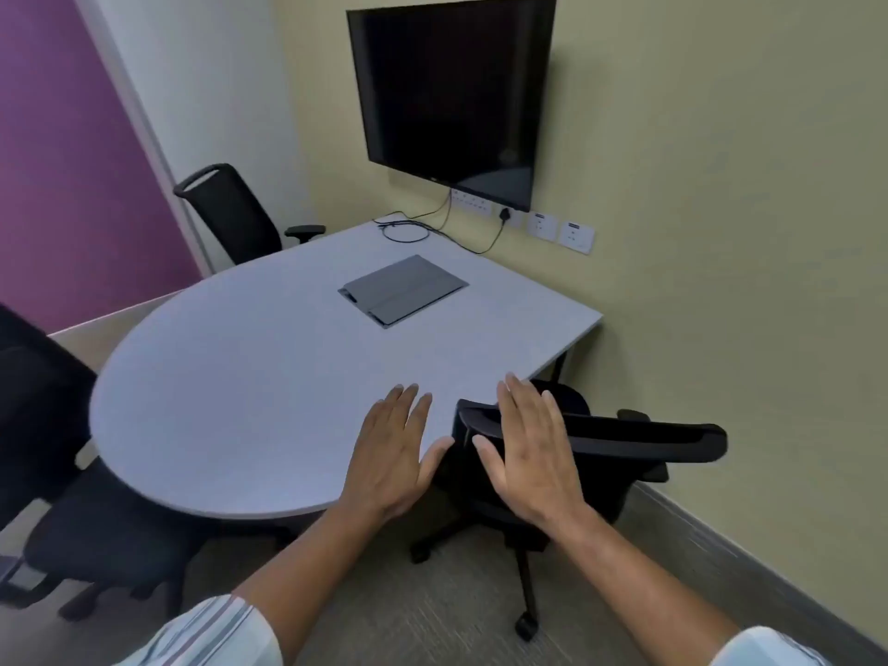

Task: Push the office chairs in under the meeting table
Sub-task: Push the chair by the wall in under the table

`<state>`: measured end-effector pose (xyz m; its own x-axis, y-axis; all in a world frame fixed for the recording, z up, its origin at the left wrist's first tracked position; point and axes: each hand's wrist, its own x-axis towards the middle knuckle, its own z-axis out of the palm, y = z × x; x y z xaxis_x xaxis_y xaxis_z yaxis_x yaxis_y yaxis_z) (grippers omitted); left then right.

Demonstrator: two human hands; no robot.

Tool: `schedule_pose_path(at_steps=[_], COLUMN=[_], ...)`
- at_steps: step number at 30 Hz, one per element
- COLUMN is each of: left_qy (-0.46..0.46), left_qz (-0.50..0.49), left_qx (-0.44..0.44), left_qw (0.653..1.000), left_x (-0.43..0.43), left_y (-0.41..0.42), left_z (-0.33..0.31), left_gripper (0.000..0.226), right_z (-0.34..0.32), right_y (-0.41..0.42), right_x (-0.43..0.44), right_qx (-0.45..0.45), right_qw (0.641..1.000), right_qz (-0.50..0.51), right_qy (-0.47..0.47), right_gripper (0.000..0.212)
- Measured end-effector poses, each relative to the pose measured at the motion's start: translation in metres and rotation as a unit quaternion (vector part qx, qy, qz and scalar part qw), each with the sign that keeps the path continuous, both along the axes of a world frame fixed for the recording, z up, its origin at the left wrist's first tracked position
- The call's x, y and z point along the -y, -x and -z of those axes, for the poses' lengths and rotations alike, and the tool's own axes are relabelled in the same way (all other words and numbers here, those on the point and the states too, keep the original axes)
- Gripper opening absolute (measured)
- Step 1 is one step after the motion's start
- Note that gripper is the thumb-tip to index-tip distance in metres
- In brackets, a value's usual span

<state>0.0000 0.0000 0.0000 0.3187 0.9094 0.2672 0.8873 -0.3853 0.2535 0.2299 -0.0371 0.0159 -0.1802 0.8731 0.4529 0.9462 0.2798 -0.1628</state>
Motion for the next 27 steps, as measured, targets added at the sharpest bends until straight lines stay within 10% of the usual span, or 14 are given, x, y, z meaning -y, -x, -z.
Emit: schedule_pose_path(at_steps=[11, 27], left_qy=[0.027, 0.042], left_qz=[0.137, 0.222], left_qx=[-0.046, -0.089], left_qw=[0.989, 0.97], left_x=[-0.037, -0.055], left_y=[-0.093, -0.148], left_z=[-0.01, -0.006], left_gripper=[0.086, 0.08], right_z=[0.017, 0.049], right_y=[-0.159, -0.243], right_x=[-0.006, -0.025], right_qx=[-0.035, -0.039], right_qw=[0.985, 0.993], right_qz=[0.168, 0.111], right_qy=[0.021, -0.007], right_gripper=[0.072, 0.04])
